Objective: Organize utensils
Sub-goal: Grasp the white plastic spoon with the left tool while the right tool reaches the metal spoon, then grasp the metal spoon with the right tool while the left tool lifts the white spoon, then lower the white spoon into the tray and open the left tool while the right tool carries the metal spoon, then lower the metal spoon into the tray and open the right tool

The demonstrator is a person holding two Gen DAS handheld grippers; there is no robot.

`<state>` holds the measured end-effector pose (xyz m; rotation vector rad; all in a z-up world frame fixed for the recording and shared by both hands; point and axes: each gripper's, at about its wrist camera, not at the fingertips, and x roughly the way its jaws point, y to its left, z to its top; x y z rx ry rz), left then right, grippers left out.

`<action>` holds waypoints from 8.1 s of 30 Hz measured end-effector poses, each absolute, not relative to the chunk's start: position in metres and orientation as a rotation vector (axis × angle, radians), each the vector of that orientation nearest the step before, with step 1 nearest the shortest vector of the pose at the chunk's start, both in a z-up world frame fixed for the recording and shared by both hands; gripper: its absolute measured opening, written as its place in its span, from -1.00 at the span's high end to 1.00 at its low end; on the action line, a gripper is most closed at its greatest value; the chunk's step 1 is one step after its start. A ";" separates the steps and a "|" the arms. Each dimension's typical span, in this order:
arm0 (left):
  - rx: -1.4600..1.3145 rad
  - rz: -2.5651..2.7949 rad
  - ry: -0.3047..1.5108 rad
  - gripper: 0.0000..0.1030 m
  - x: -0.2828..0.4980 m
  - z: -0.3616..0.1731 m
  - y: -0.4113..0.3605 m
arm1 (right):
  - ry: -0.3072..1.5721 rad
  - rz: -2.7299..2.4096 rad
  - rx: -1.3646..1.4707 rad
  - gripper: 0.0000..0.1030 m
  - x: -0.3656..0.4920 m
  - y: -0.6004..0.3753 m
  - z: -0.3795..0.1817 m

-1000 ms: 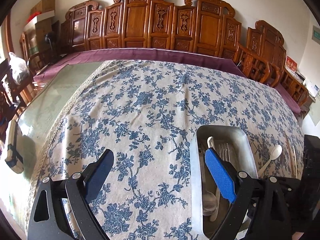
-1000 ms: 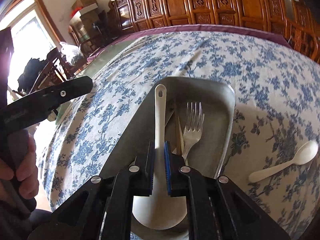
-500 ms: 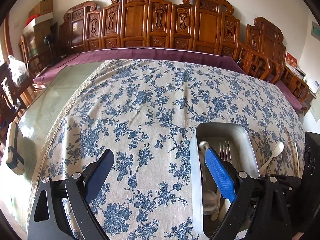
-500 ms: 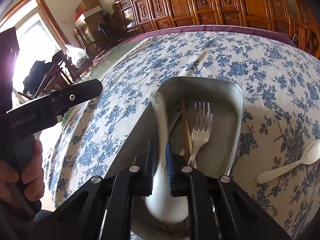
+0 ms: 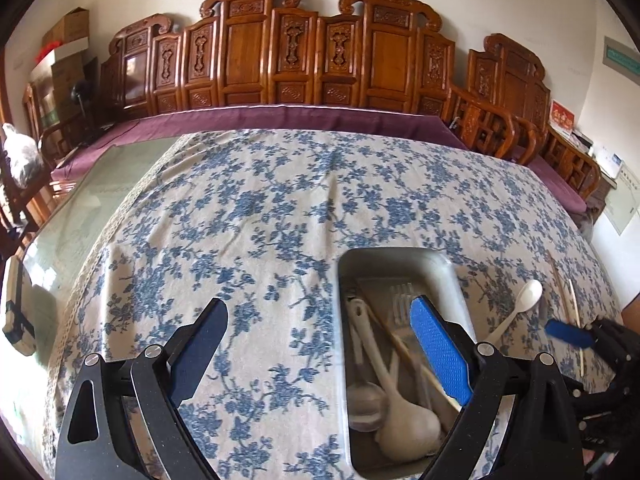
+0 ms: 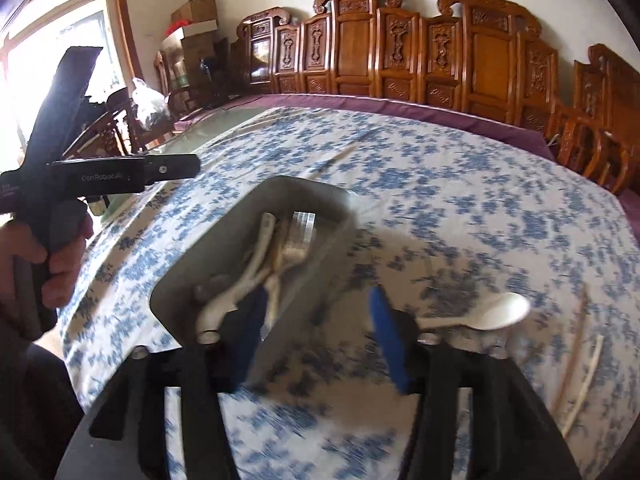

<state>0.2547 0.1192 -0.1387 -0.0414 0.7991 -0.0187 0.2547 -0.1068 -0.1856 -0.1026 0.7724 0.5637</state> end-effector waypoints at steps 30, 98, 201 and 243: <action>0.127 -0.270 1.003 0.20 0.271 -0.185 -0.064 | 0.865 0.445 -0.086 -0.34 0.287 -0.256 -0.240; 0.077 -0.369 0.966 0.82 0.244 -0.189 -0.064 | 0.938 0.416 -0.026 0.12 0.335 -0.243 -0.267; -0.074 -0.034 0.905 0.40 0.244 -0.157 0.120 | 0.784 0.566 -0.106 0.93 0.285 -0.057 -0.129; -0.097 0.052 0.886 -0.76 0.248 -0.155 0.151 | 0.854 0.607 -0.206 0.49 0.325 -0.025 -0.193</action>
